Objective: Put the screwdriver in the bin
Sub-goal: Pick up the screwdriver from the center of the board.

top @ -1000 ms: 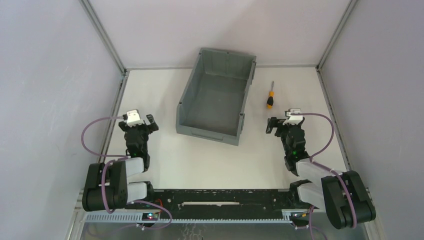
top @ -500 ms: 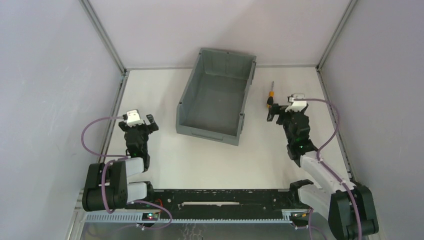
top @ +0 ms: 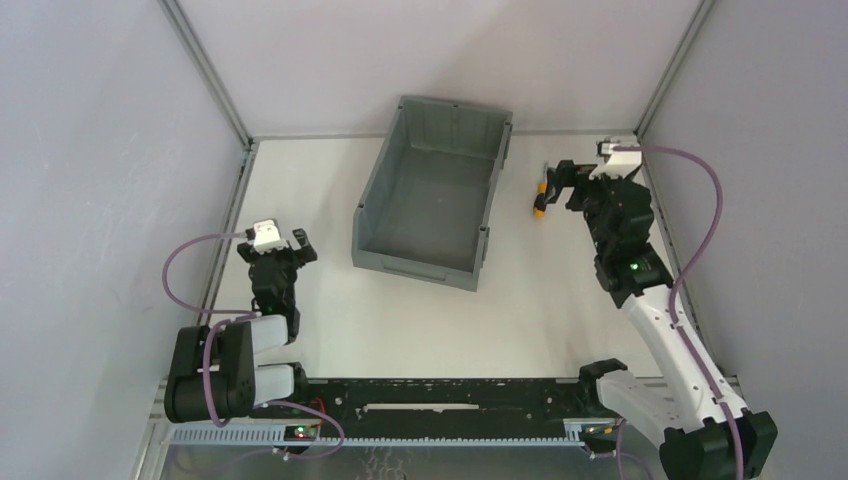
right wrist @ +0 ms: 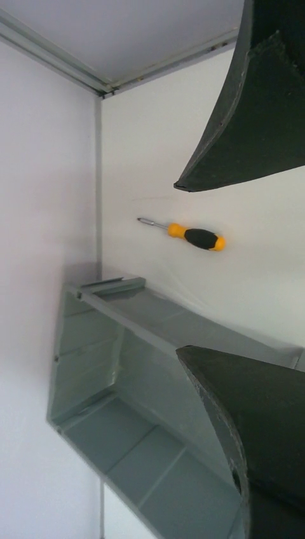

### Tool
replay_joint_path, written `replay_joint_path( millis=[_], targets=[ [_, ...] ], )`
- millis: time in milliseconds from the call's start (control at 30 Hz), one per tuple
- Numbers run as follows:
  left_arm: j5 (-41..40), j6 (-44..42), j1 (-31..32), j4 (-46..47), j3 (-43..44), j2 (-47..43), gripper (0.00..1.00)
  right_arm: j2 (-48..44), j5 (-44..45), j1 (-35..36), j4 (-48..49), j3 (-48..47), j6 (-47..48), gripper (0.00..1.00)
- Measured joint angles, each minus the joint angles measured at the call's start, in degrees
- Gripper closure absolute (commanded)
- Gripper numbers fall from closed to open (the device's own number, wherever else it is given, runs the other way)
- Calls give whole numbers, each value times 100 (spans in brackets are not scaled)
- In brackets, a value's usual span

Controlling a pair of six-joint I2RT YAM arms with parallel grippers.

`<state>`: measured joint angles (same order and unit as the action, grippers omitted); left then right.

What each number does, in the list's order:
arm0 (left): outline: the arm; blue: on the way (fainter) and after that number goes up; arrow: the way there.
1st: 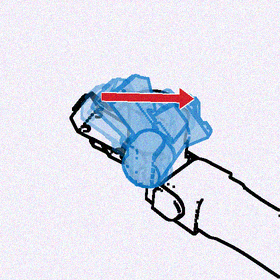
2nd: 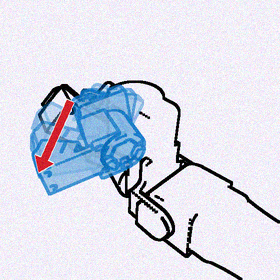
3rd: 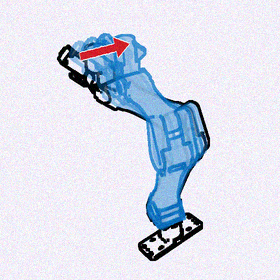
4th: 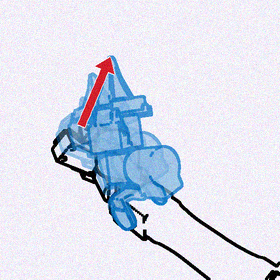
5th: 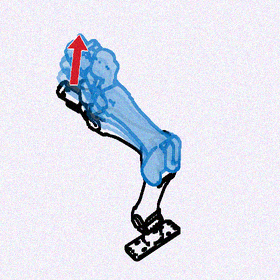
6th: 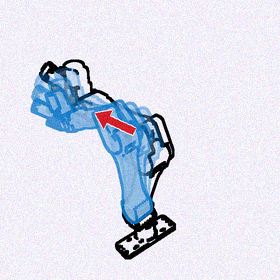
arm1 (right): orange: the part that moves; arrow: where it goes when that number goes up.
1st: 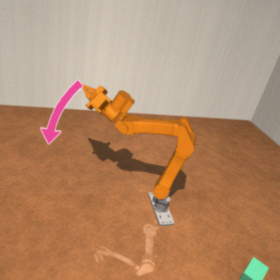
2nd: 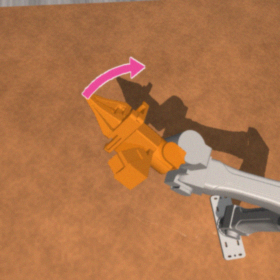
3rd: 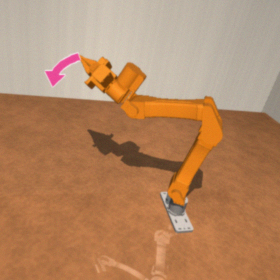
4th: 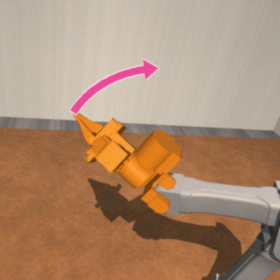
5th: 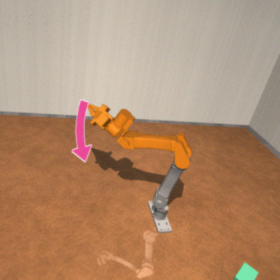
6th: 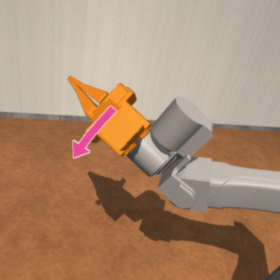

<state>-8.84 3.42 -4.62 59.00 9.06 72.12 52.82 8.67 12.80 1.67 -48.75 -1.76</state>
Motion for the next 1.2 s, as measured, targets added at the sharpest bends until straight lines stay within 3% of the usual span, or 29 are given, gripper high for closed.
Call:
replay_joint_path(
  millis=[333,600,933,1200],
  targets=[
    [0,0,0,0,0,0,0,457,136,345,-1698,-2511,-50,0],
    [0,2,0,2,0,0,0,955,225,389,-2702,-3742,-46,0],
    [0,0,0,0,0,0,0,1482,199,166,-3241,-4089,-118,0],
    [0,2,0,0,0,0,0,2557,79,-164,-3348,-4092,-284,0]
  ],
)
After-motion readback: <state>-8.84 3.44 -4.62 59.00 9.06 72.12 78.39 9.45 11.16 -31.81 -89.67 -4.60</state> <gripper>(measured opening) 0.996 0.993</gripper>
